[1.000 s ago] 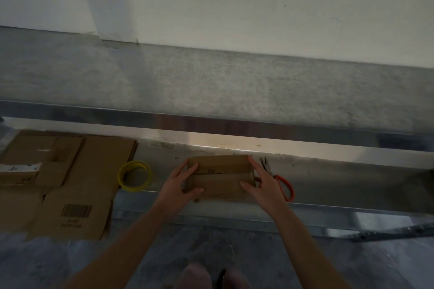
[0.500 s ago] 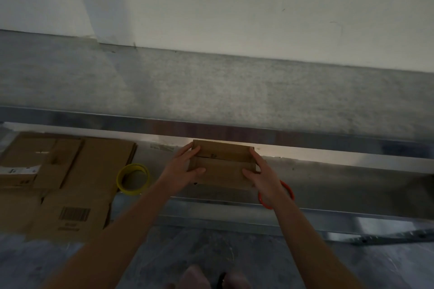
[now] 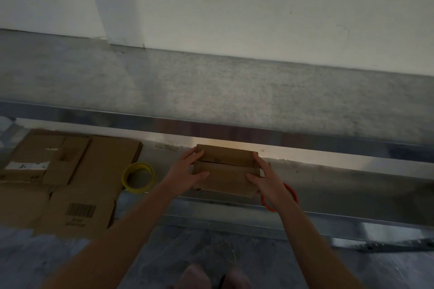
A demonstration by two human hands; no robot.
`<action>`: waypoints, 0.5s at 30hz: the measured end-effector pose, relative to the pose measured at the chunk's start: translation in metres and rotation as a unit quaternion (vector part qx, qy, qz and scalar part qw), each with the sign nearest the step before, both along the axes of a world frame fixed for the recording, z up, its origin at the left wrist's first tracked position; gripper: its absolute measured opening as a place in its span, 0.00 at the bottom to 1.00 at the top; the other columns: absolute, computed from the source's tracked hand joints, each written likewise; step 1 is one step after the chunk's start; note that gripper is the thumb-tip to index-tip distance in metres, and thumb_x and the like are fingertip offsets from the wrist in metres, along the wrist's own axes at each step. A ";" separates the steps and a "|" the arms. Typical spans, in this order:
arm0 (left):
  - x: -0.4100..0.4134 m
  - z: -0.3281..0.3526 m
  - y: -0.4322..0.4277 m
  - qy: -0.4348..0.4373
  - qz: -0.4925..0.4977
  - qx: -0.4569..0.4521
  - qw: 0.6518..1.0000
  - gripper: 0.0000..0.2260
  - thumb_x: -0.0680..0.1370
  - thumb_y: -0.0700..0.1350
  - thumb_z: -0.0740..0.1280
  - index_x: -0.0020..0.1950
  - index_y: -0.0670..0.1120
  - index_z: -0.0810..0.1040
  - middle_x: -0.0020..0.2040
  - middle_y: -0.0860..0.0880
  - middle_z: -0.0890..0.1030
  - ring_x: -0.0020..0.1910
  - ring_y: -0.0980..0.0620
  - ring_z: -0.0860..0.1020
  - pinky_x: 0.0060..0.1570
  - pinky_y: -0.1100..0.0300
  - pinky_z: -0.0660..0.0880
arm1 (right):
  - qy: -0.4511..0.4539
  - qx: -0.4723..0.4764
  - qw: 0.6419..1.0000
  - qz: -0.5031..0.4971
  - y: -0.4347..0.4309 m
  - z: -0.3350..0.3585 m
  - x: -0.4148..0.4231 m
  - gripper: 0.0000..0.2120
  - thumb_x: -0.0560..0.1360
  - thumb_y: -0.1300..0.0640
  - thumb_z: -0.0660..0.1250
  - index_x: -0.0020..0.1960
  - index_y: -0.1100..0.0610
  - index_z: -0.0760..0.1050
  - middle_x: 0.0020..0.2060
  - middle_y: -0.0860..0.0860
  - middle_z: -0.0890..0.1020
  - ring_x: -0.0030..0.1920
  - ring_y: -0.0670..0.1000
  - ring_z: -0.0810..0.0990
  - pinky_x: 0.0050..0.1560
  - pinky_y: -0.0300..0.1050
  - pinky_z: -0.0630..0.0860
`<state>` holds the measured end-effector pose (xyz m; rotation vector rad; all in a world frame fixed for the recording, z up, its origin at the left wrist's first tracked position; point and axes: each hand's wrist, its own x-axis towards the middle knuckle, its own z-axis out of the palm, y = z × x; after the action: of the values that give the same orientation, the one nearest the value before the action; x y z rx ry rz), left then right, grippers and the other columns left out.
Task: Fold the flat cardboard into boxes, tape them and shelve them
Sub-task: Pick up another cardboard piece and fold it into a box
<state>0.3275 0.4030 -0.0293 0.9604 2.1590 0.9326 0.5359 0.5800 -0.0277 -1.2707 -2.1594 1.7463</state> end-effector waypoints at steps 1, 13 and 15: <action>0.002 0.001 -0.001 -0.003 -0.002 -0.001 1.000 0.33 0.72 0.52 0.74 0.75 0.53 0.65 0.77 0.57 0.57 0.75 0.53 0.58 0.74 0.53 0.57 | -0.005 0.009 1.000 0.005 -0.001 0.000 0.001 0.32 0.79 0.53 0.66 0.77 0.38 0.55 0.74 0.52 0.63 0.69 0.59 0.68 0.65 0.61 0.73; 0.006 0.005 0.003 -0.054 0.012 -0.011 0.998 0.32 0.74 0.53 0.72 0.76 0.52 0.64 0.78 0.56 0.57 0.72 0.52 0.64 0.71 0.53 0.63 | -0.045 -0.010 0.999 0.007 0.006 0.006 -0.008 0.32 0.79 0.51 0.66 0.77 0.37 0.54 0.74 0.53 0.63 0.69 0.60 0.68 0.65 0.64 0.72; 0.003 0.005 0.008 -0.061 -0.001 -0.027 0.998 0.32 0.75 0.53 0.71 0.76 0.51 0.63 0.78 0.54 0.57 0.73 0.50 0.64 0.71 0.51 0.64 | -0.057 -0.010 0.998 0.009 0.007 0.006 -0.009 0.33 0.80 0.52 0.65 0.78 0.40 0.53 0.73 0.54 0.63 0.69 0.60 0.69 0.65 0.63 0.73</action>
<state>0.3305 0.4108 -0.0239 0.8562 2.0695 0.9045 0.5272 0.5868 -0.0217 -1.3936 -2.2242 1.7478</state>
